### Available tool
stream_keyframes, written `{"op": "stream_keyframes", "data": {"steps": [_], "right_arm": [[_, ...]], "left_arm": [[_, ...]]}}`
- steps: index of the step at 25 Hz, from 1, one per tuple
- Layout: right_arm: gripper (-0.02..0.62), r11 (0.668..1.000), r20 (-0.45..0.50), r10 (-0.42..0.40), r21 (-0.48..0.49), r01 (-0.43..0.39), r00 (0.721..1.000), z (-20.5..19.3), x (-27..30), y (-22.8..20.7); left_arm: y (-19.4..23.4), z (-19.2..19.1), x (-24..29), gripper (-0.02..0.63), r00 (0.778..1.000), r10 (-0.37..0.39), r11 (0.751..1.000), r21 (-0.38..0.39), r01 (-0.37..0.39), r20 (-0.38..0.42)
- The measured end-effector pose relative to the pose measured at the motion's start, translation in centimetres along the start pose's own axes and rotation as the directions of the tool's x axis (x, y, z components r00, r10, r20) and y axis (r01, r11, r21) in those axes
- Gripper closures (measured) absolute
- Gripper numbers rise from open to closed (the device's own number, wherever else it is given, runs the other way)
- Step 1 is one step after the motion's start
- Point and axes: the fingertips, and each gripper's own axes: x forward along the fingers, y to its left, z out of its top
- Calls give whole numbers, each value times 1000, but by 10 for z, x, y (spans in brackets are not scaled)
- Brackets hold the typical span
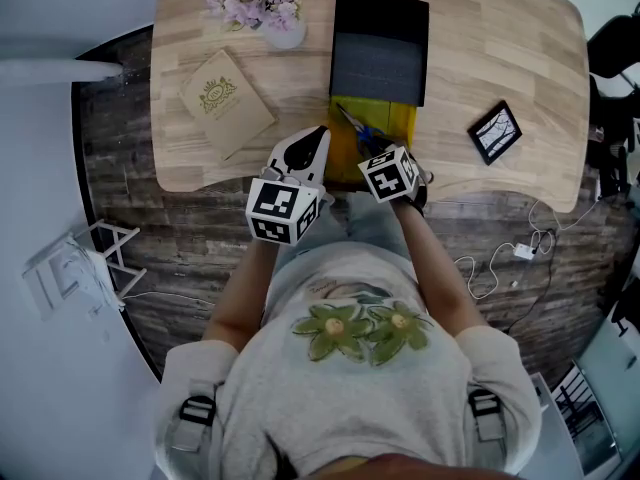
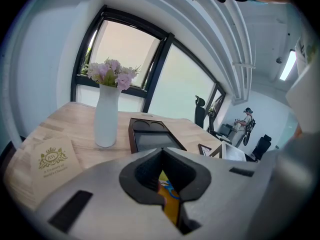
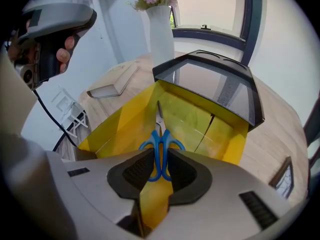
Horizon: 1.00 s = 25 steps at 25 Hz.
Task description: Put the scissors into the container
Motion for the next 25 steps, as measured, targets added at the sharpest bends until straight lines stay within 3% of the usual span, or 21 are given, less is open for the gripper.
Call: {"op": "stream_keyframes", "data": {"steps": [25], "right_arm": [[511,995,-86,-51,-86,43,995,-5,11,-1]], "left_arm": [[8,6,3,599,1000,6,1000,0,-6,6]]}}
